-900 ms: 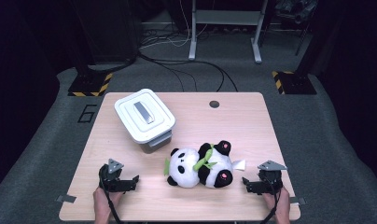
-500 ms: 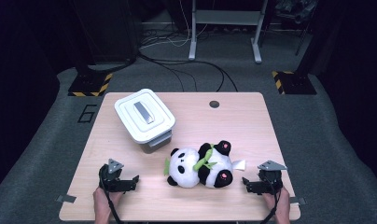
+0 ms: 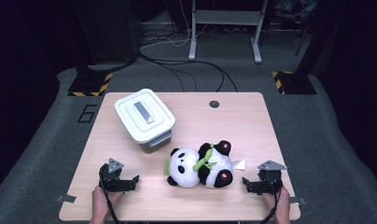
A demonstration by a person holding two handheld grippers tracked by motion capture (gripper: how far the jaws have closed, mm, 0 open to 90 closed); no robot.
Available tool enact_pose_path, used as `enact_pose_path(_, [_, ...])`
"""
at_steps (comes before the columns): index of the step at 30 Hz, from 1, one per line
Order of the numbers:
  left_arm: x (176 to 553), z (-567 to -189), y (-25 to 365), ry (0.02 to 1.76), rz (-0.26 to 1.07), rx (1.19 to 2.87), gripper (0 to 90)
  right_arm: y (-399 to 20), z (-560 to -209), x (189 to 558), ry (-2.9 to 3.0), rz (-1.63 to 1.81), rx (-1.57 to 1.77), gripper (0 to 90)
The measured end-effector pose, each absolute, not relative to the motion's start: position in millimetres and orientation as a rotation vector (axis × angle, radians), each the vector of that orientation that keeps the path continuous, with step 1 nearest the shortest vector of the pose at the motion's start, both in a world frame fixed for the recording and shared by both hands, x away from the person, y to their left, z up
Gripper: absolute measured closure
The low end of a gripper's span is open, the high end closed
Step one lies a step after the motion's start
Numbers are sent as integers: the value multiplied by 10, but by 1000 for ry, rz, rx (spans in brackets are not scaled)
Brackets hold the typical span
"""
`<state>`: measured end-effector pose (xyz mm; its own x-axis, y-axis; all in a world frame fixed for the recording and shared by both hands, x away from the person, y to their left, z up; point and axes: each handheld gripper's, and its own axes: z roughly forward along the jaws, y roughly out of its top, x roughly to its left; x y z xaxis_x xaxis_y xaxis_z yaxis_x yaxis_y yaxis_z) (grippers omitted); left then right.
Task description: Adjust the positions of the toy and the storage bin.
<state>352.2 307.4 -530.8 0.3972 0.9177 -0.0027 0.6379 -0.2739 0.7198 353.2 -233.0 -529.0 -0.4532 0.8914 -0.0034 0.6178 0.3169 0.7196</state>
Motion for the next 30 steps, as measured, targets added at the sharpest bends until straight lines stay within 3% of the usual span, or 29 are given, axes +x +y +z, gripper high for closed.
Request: enact_pose_path(30, [3608,-5052,3028,1276,505,1966,23,-2329,-5291,3531,2186,928,1342,22])
